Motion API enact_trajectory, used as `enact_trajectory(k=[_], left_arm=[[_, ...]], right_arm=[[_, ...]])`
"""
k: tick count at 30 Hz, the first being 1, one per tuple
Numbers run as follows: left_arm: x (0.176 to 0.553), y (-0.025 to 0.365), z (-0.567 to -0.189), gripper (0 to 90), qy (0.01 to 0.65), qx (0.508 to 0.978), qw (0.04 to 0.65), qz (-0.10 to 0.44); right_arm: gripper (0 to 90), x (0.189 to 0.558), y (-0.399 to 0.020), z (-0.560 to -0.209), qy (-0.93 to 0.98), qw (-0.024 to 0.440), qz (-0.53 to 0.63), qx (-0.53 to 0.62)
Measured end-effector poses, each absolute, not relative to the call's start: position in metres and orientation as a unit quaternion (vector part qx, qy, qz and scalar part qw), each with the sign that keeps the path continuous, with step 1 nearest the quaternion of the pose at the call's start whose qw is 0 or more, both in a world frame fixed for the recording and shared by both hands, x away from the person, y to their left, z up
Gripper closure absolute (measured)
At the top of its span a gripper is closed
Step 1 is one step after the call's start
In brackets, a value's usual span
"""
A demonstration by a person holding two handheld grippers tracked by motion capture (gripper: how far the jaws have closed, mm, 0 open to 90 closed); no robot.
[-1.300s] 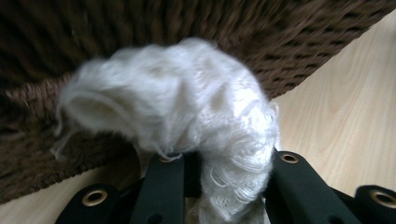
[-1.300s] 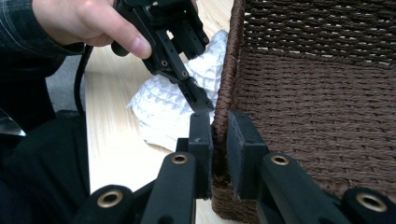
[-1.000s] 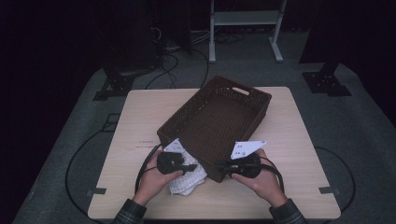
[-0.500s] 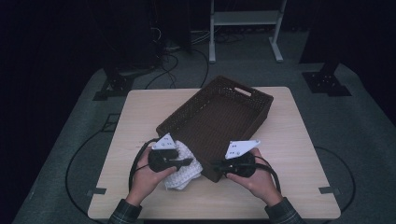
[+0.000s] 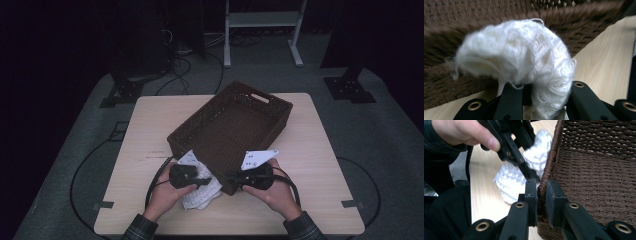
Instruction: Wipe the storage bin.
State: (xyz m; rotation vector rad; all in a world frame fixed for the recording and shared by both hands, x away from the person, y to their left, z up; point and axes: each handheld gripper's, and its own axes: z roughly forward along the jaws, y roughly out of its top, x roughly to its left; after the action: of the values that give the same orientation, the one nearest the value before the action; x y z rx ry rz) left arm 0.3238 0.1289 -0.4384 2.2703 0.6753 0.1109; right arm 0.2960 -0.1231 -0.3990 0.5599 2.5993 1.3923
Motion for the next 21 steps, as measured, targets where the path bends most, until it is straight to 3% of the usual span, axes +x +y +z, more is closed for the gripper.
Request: enact_trajectory(k=[10,21], left_arm=[[0.326,0.118,-0.459,73.9,0.265,0.903,0.334,0.051],[0.319,0.117,-0.444,74.7,0.255,0.891,0.375,0.035]], right_arm=[[79.4,0.296,-0.123,-0.399,0.865,0.073,0.460,0.185],[79.4,0.296,-0.122,-0.399,0.865,0.073,0.460,0.185]])
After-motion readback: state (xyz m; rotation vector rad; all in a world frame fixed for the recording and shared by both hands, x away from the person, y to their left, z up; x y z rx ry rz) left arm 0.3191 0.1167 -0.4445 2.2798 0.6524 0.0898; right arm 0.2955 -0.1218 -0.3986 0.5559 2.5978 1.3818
